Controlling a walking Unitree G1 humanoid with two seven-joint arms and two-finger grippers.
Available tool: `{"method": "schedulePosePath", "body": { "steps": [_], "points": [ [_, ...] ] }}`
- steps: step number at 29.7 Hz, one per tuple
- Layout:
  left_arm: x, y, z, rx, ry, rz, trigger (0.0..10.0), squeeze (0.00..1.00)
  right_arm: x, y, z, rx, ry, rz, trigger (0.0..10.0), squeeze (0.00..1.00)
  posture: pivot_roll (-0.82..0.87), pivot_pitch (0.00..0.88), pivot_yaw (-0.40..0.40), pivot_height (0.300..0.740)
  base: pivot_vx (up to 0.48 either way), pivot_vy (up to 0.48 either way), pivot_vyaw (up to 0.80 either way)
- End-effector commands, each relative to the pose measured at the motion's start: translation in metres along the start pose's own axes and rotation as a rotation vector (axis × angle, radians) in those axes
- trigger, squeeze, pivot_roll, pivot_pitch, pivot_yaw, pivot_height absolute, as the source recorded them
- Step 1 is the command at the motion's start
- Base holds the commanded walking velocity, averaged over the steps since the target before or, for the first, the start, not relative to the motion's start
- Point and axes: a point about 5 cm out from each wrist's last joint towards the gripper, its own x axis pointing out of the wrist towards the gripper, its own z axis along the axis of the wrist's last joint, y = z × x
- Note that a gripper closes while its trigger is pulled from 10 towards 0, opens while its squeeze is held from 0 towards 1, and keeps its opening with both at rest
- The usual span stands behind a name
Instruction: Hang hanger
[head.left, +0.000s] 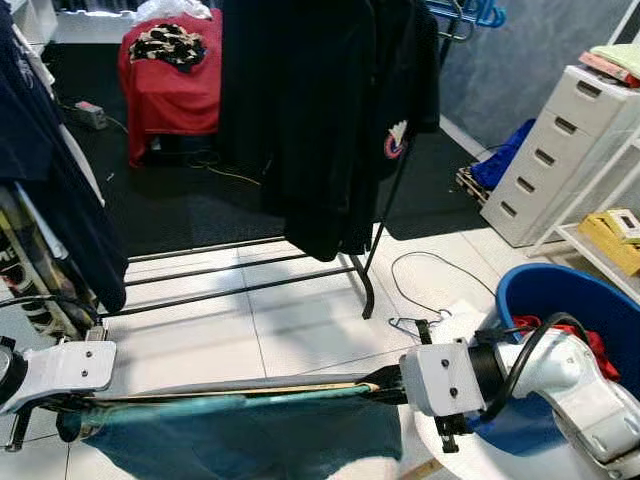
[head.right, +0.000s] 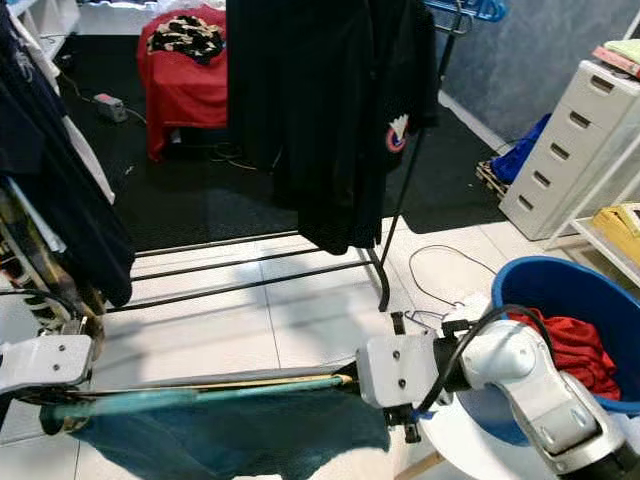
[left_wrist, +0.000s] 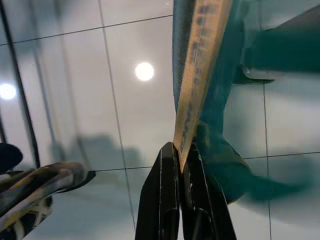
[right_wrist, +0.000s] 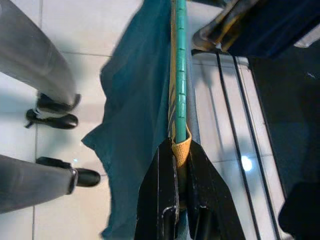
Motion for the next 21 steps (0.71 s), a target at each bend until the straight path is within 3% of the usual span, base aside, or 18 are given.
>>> {"method": "schedulePosePath", "body": {
  "steps": [1,21],
  "points": [
    [-0.009,-0.006,-0.015,-0.034,0.078,-0.029,10.0,0.00,-0.009,-0.001,-0.006,-0.008,0.050,-0.016,10.0,0.00,-0.06,0.250,-0.044,0.740,0.000,0.000,0.00],
    [-0.018,0.000,-0.014,-0.035,0.077,-0.013,10.0,0.00,-0.015,0.019,-0.029,-0.007,0.173,0.107,10.0,0.00,-0.06,0.250,-0.047,0.740,0.000,0.000,0.00]
  ]
}}
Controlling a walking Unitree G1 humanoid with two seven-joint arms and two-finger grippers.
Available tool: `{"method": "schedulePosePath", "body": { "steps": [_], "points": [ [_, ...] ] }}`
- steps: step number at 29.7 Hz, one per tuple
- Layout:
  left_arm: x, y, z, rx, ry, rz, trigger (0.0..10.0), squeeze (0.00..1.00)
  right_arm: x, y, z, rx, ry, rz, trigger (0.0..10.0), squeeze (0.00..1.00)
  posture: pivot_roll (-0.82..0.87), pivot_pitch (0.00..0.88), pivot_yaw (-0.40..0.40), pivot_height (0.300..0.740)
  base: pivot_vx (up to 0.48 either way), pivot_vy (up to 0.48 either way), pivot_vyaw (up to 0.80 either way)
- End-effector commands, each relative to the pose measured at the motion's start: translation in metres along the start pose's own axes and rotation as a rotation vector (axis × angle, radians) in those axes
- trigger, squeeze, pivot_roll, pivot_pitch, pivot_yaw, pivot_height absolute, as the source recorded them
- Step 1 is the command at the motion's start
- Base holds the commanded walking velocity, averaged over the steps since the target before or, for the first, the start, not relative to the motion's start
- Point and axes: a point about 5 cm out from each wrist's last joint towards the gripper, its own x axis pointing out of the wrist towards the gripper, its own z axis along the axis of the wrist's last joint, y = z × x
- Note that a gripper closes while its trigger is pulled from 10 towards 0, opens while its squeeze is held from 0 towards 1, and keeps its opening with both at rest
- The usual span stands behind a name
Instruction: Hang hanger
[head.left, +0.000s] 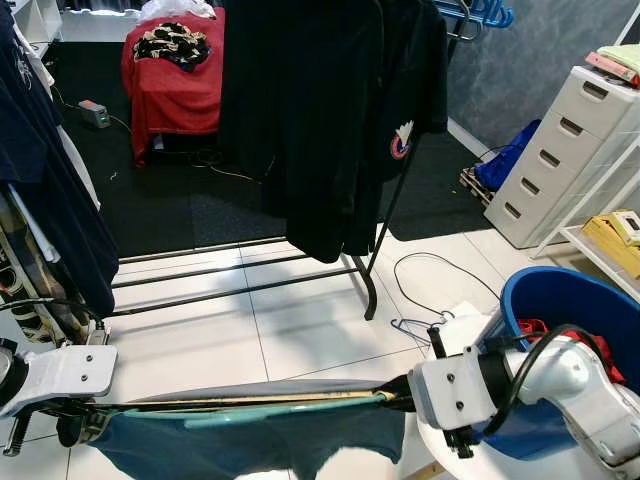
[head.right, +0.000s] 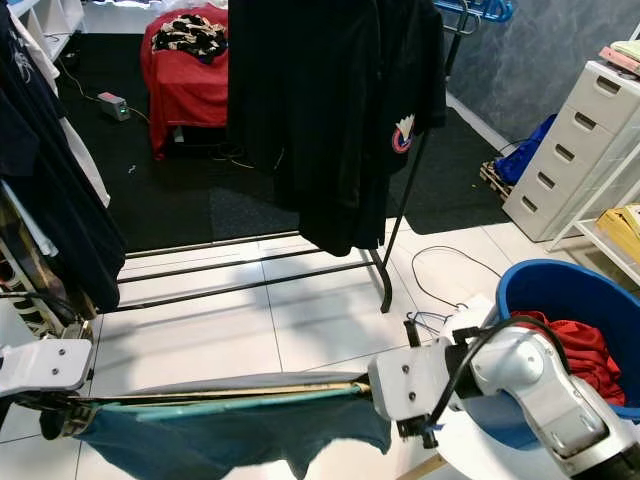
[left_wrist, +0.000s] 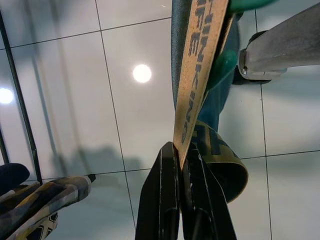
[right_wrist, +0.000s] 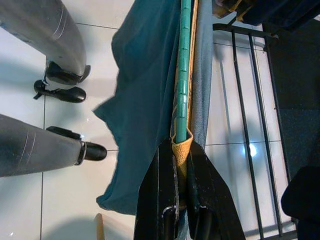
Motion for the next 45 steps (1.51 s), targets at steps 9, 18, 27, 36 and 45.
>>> {"method": "schedulePosePath", "body": {
  "steps": [9,18,27,36,45],
  "points": [
    [-0.016,0.000,-0.014,-0.058,0.066,0.007,10.0,0.00,-0.007,0.007,-0.017,0.028,0.098,0.045,10.0,0.00,-0.07,0.244,-0.046,0.740,0.000,0.000,0.00],
    [-0.019,0.009,0.011,-0.075,-0.087,0.010,10.0,0.00,0.009,0.003,-0.015,0.036,0.044,0.030,10.0,0.00,-0.06,0.234,-0.046,0.740,0.000,0.000,0.00],
    [-0.026,0.002,0.036,0.037,-0.159,-0.062,10.0,0.00,0.019,-0.005,-0.033,0.058,0.096,0.012,10.0,0.00,-0.03,0.220,-0.044,0.740,0.000,0.000,0.00],
    [-0.026,-0.007,0.060,0.059,-0.246,-0.120,10.0,0.00,0.029,-0.015,-0.048,0.073,0.127,-0.095,10.0,0.00,-0.02,0.217,-0.042,0.740,0.000,0.000,0.00],
    [-0.014,-0.010,0.082,-0.029,-0.391,-0.142,10.0,0.00,0.048,-0.057,-0.024,0.035,-0.029,-0.365,10.0,0.00,-0.02,0.216,-0.036,0.740,0.000,0.000,0.00]
  ]
}}
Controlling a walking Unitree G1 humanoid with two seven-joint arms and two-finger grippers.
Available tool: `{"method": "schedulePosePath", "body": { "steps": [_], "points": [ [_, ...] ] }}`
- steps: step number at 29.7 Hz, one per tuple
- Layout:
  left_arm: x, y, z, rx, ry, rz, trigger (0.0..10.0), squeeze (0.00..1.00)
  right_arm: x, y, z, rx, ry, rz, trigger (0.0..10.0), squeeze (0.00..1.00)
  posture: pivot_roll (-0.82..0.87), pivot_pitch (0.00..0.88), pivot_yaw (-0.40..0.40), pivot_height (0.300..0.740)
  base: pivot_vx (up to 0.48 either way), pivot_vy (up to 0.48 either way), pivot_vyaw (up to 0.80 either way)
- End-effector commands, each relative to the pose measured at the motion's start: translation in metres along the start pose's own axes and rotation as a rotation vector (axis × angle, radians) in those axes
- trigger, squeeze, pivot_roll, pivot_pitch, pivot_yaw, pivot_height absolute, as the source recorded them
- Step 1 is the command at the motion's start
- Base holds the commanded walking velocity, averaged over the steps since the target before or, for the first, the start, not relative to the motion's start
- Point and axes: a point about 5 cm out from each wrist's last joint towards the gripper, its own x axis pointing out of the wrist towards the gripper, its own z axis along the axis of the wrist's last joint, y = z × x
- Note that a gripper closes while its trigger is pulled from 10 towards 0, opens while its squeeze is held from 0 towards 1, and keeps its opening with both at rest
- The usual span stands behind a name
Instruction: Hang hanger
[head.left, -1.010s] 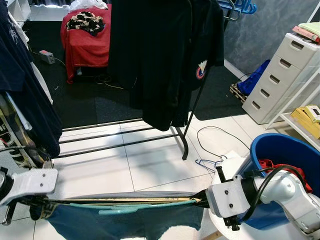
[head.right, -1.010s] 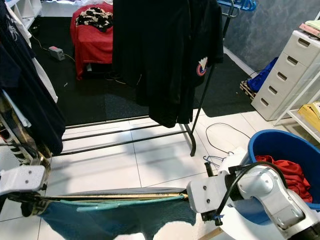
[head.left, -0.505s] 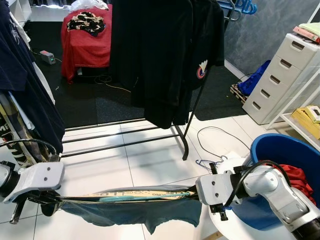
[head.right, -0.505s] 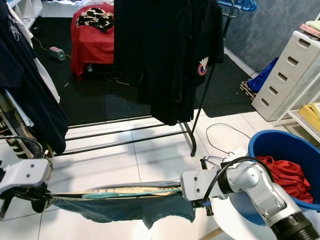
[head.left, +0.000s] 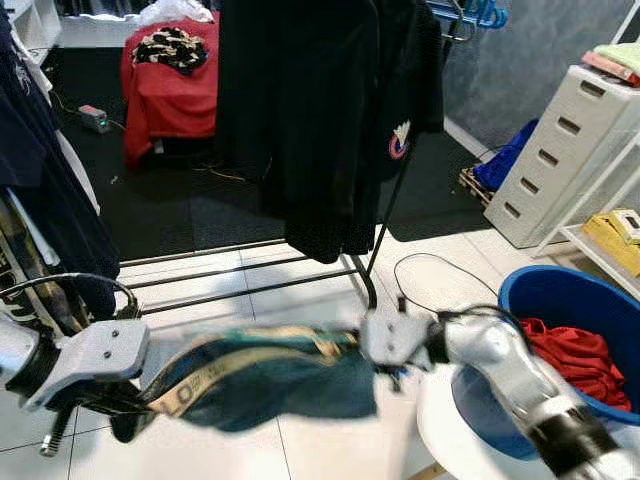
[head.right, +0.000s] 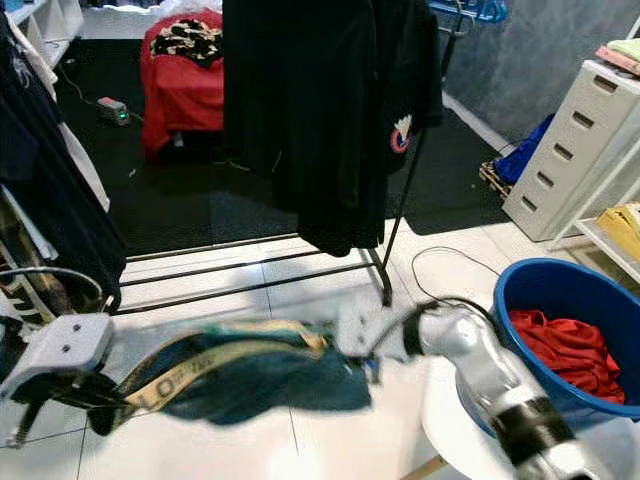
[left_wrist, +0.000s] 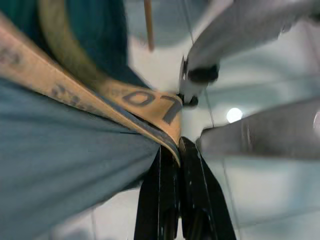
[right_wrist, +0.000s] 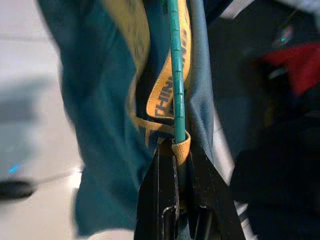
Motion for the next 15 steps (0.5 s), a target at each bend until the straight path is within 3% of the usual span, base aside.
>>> {"method": "schedulePosePath", "body": {
  "steps": [1,10,11,12,14,15],
  "points": [
    [0.003,-0.001,0.002,-0.033,-0.037,-0.008,10.0,0.00,-0.003,-0.002,-0.004,0.015,-0.001,-0.042,10.0,0.00,-0.01,0.217,-0.037,0.740,0.000,0.000,0.00],
    [0.009,0.016,0.019,-0.068,-0.147,0.123,10.0,0.00,0.004,0.005,0.003,0.033,-0.068,0.009,10.0,0.00,-0.01,0.215,-0.040,0.740,0.000,0.000,0.00],
    [0.008,0.026,0.018,-0.059,-0.138,0.213,10.0,0.00,0.002,0.008,0.004,0.041,-0.075,0.039,10.0,0.00,-0.02,0.216,-0.041,0.740,0.000,0.000,0.00],
    [0.008,0.026,0.018,-0.059,-0.138,0.213,10.0,0.00,0.002,0.008,0.004,0.041,-0.075,0.039,10.0,0.00,-0.02,0.216,-0.041,0.740,0.000,0.000,0.00],
    [0.003,0.045,0.016,-0.021,-0.108,0.397,10.0,0.00,-0.005,0.015,0.004,0.050,-0.072,0.095,10.0,0.00,-0.02,0.215,-0.043,0.740,0.000,0.000,0.00],
    [0.003,0.045,0.016,-0.021,-0.108,0.397,10.0,0.00,-0.005,0.015,0.004,0.050,-0.072,0.095,10.0,0.00,-0.02,0.215,-0.043,0.740,0.000,0.000,0.00]
  ]
}}
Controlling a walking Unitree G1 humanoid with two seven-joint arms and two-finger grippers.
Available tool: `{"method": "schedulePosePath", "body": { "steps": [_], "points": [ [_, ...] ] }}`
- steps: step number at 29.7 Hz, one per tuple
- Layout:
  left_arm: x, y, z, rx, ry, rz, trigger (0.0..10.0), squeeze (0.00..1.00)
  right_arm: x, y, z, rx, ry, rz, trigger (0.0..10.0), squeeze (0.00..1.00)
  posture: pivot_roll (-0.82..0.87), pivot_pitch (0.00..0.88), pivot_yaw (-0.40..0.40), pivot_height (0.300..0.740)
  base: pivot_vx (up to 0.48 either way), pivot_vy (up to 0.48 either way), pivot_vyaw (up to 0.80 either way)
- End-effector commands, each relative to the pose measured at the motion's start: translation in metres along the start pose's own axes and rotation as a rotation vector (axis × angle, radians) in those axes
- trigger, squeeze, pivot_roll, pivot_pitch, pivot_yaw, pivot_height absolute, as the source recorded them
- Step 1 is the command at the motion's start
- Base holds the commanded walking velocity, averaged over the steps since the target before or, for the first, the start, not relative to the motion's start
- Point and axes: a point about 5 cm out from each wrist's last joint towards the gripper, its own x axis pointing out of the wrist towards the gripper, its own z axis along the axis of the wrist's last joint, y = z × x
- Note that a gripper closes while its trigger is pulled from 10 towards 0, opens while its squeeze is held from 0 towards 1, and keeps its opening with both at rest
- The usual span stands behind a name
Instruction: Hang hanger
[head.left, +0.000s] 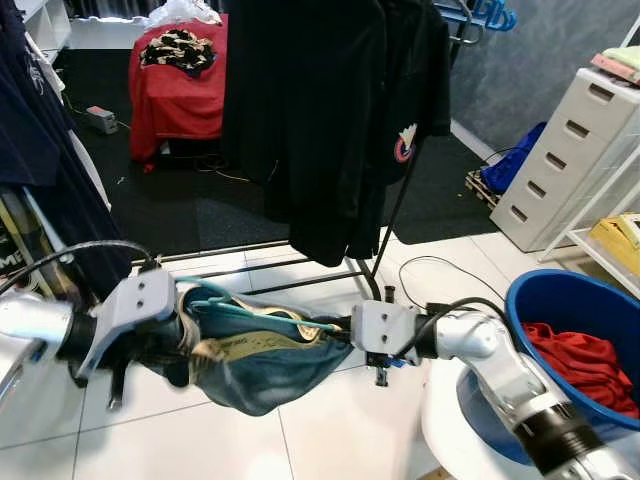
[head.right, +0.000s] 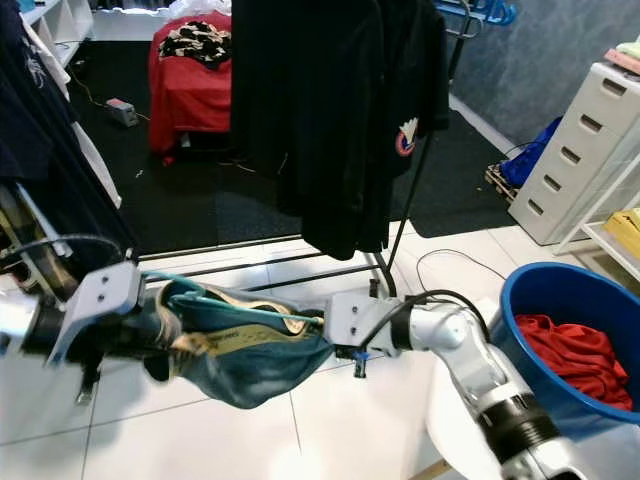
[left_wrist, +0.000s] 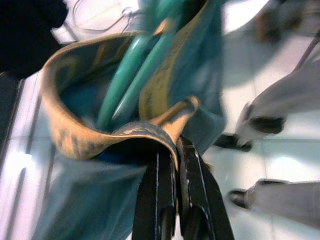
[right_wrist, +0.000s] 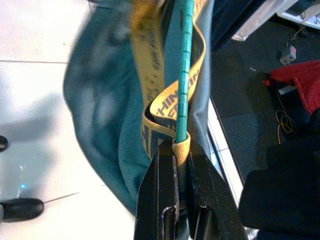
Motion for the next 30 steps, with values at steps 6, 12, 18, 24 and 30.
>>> {"method": "schedulePosePath", "body": {
  "steps": [6,12,18,24,30],
  "points": [
    [-0.006,0.012,0.000,0.056,0.020,0.106,10.0,0.00,-0.015,0.018,-0.008,-0.020,0.053,0.122,10.0,0.00,-0.03,0.215,-0.043,0.740,0.000,0.000,0.00],
    [-0.018,0.013,0.000,0.103,0.061,0.069,10.0,0.00,-0.023,0.020,-0.016,-0.022,0.090,0.135,10.0,0.00,-0.03,0.212,-0.046,0.740,0.000,0.000,0.00],
    [-0.030,0.010,0.002,0.099,0.080,-0.010,10.0,0.00,-0.024,0.019,-0.017,-0.019,0.098,0.134,10.0,0.00,-0.03,0.209,-0.049,0.740,0.000,0.000,0.00],
    [-0.028,-0.010,0.015,0.022,-0.006,-0.172,10.0,0.00,-0.020,0.015,-0.013,-0.018,0.079,0.122,10.0,0.00,-0.03,0.213,-0.052,0.740,0.000,0.000,0.00],
    [-0.017,-0.021,0.014,0.054,-0.012,-0.219,10.0,0.00,-0.018,0.011,-0.011,-0.020,0.069,0.107,10.0,0.00,-0.03,0.219,-0.053,0.740,0.000,0.000,0.00]
  ]
}}
